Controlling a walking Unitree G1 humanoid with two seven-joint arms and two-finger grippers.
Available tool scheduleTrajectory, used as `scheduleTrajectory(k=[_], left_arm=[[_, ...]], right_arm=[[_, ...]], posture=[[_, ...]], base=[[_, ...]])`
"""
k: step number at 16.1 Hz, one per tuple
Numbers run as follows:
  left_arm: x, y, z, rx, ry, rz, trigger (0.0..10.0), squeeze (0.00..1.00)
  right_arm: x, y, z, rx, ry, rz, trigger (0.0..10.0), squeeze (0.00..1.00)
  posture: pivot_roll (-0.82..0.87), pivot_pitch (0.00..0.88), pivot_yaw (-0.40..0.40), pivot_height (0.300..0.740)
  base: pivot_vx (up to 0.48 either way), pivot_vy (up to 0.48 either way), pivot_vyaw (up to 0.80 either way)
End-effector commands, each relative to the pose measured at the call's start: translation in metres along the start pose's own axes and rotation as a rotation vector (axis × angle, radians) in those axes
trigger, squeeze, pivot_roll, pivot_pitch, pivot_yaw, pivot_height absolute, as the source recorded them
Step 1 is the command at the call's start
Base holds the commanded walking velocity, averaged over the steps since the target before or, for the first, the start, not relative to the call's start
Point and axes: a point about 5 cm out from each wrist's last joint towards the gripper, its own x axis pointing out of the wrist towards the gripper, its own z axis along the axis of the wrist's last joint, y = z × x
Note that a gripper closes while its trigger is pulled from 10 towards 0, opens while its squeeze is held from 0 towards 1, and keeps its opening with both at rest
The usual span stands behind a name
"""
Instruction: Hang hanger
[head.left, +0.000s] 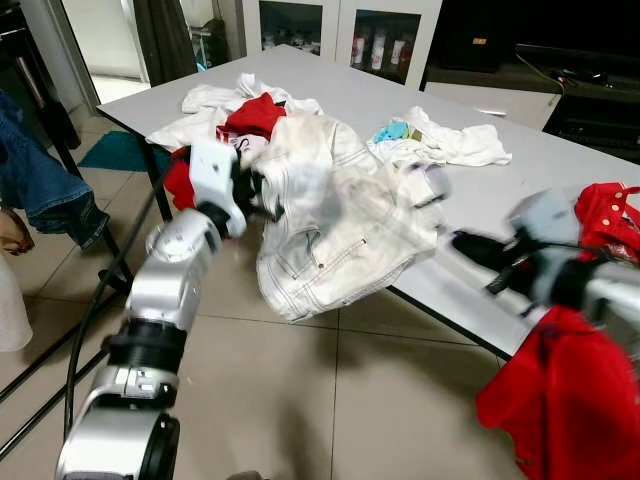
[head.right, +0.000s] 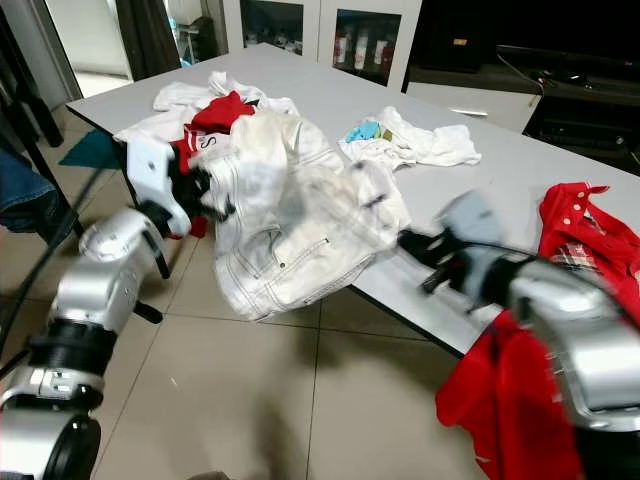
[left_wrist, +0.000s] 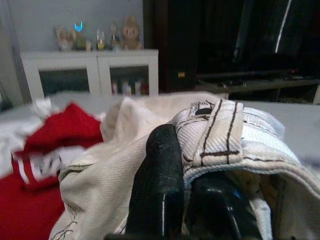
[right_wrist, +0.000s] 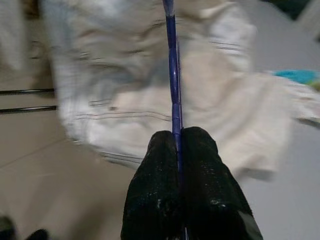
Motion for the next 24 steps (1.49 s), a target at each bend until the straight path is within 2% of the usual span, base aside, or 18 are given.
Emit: scheduleTrajectory(k=[1, 3, 4, 9, 13, 15, 19, 21, 24], left_arm=[[0.006, -0.001, 0.01, 0.023, -0.03, -0.023, 10.0, 0.0], [0.008, -0.002, 0.017, 0.007, -0.053, -0.042, 10.0, 0.0], [0.015, -0.005, 0.028, -0.009, -0.096, -0.066, 10.0, 0.0], [0.029, -0.002, 0.048, 0.016, -0.147, -0.082, 10.0, 0.0], [0.031, -0.002, 0.055, 0.005, -0.168, -0.094, 10.0, 0.0], [0.032, -0.004, 0.059, 0.009, -0.185, -0.106, 10.0, 0.0], [0.033, -0.007, 0.076, 0.016, -0.257, -0.123, 10.0, 0.0], [0.032, -0.01, 0.086, 0.03, -0.29, -0.135, 10.0, 0.0], [0.031, -0.01, 0.091, 0.076, -0.301, -0.144, 10.0, 0.0]], right_arm=[[0.008, 0.013, 0.002, 0.001, -0.004, 0.063, 0.0, 0.0], [0.017, 0.024, 0.001, -0.001, 0.0, 0.101, 0.0, 0.0], [0.031, 0.035, -0.001, 0.003, 0.011, 0.117, 0.0, 0.0], [0.037, 0.04, 0.0, 0.005, 0.02, 0.12, 0.0, 0.0], [0.053, 0.042, -0.01, 0.043, 0.089, 0.026, 0.0, 0.0], [0.06, 0.036, -0.011, 0.075, 0.106, -0.07, 0.0, 0.0], [0.065, 0.003, -0.015, 0.061, 0.166, -0.323, 0.0, 0.0], [0.067, -0.007, -0.018, 0.049, 0.204, -0.427, 0.0, 0.0], [0.062, -0.017, -0.017, 0.038, 0.206, -0.485, 0.0, 0.0]], posture=[[-0.05, 0.0, -0.011, 0.74], [-0.05, 0.0, -0.012, 0.74], [-0.05, 0.0, -0.012, 0.74], [-0.04, 0.0, -0.008, 0.74], [-0.05, 0.0, -0.002, 0.74], [-0.05, 0.0, -0.004, 0.74], [-0.04, 0.0, -0.012, 0.74], [-0.04, 0.0, -0.015, 0.74], [-0.04, 0.0, -0.015, 0.74]], base=[[0.0, 0.0, 0.0], [0.0, 0.0, 0.0], [0.0, 0.0, 0.0], [0.0, 0.0, 0.0], [0.0, 0.0, 0.0], [0.0, 0.0, 0.0], [0.0, 0.0, 0.0], [0.0, 0.0, 0.0], [0.0, 0.0, 0.0]])
